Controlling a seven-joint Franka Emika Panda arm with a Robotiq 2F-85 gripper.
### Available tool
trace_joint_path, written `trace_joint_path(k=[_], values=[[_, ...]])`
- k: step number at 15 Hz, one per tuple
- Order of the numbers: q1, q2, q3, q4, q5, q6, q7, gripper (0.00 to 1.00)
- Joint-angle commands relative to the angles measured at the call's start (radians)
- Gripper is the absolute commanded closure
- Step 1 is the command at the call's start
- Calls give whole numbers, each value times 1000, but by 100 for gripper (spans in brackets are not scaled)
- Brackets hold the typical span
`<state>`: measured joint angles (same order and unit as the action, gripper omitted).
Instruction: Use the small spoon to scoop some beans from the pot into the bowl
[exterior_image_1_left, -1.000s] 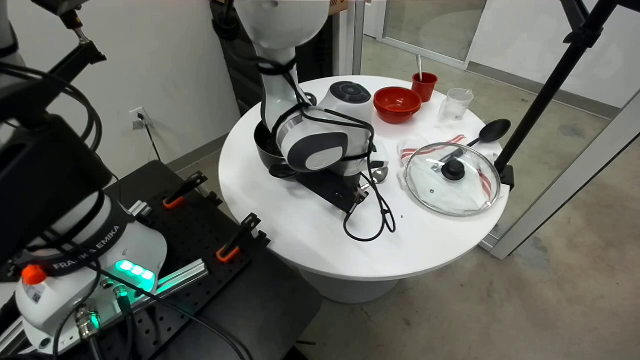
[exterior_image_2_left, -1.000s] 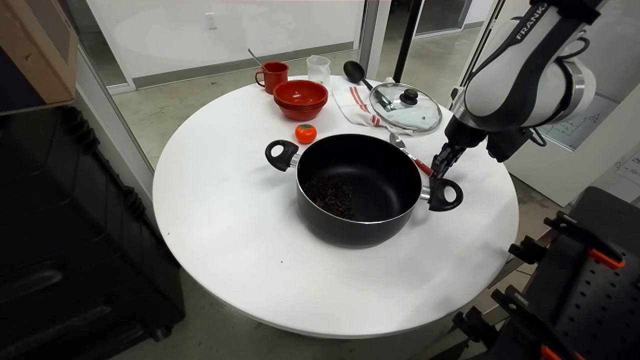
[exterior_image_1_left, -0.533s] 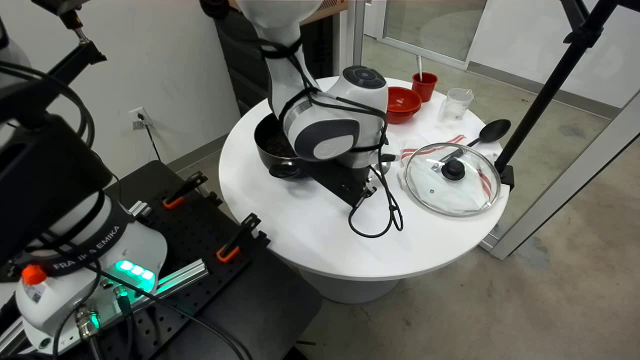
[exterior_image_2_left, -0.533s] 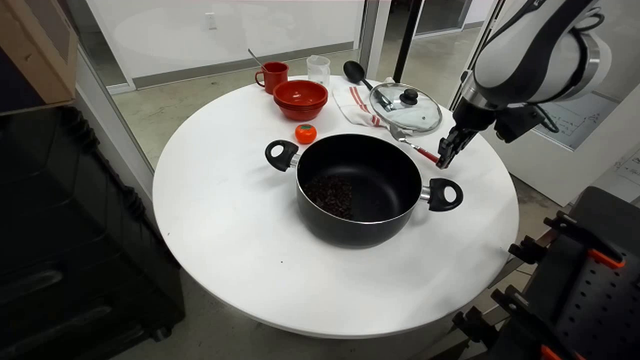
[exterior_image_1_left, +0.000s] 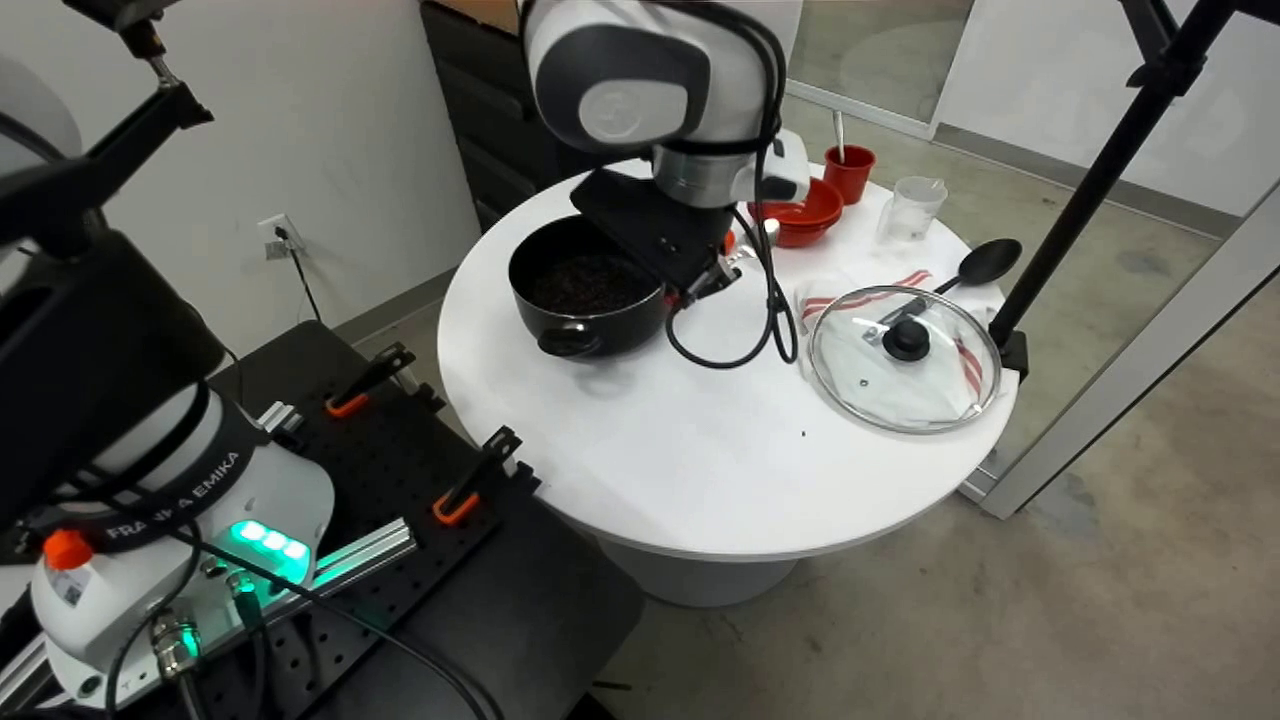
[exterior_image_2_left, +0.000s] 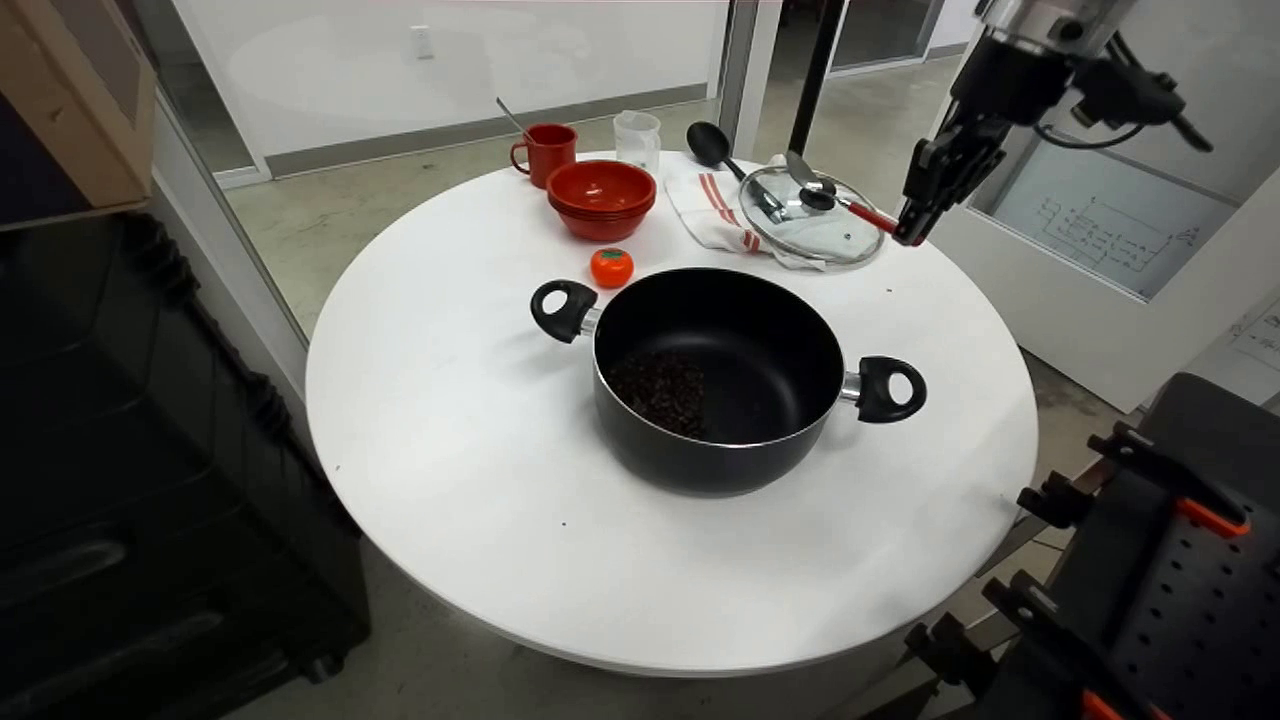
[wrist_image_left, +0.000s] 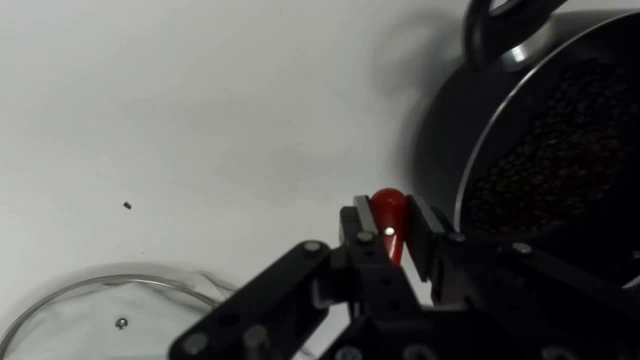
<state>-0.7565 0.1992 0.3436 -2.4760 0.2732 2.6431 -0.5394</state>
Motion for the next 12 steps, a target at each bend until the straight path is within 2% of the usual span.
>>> trace_joint_path(k=[1, 2, 4, 6, 7, 9, 12], values=[[-21, -216, 38, -92, -7, -281, -6, 95], [143, -261, -124, -96, -4, -373, -22, 95], [225, -326, -227, -104, -105, -552, 21, 95], [312, -352, -328, -113, -227, -667, 42, 95], [348, -363, -366, -121, -303, -692, 56, 95], [397, -379, -414, -151, -445, -670, 84, 95], [453, -386, -453, -185, -600, -641, 100, 95]])
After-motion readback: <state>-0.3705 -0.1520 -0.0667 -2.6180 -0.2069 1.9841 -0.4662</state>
